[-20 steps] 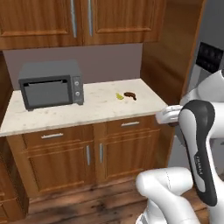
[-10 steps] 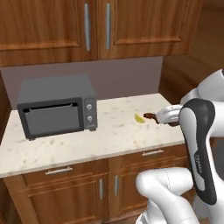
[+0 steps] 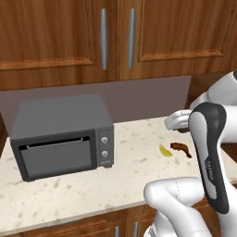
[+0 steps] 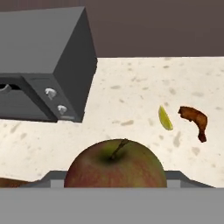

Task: Open the fridge, remove the apple, lemon wedge, and chicken drumstick, and place them on any counter.

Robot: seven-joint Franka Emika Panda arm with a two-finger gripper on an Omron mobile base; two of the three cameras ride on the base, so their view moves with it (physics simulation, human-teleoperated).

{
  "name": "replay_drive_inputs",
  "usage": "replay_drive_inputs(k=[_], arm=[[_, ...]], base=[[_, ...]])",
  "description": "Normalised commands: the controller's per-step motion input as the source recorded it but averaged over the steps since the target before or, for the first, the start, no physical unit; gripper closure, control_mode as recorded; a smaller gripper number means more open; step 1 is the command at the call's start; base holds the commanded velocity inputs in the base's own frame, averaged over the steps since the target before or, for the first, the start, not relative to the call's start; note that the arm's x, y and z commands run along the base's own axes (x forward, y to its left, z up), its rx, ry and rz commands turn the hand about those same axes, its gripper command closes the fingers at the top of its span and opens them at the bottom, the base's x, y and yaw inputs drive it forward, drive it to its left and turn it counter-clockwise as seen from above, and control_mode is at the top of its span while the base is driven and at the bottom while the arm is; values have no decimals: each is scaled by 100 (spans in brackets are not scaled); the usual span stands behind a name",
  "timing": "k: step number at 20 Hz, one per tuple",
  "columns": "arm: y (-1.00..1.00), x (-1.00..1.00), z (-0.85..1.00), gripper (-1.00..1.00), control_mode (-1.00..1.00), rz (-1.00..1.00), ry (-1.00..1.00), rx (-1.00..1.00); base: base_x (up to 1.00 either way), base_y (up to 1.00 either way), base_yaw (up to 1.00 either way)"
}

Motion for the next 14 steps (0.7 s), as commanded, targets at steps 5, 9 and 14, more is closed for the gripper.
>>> replay_drive_inputs(k=[5,9,14], arm=[[0,8,-15,100,-100,1,5,0],[0,45,-86,100,-100,0,25,0],[0,52,-99,100,-100,0,12,0]], base=[[38,5,4],[0,0,0],[0,0,0]])
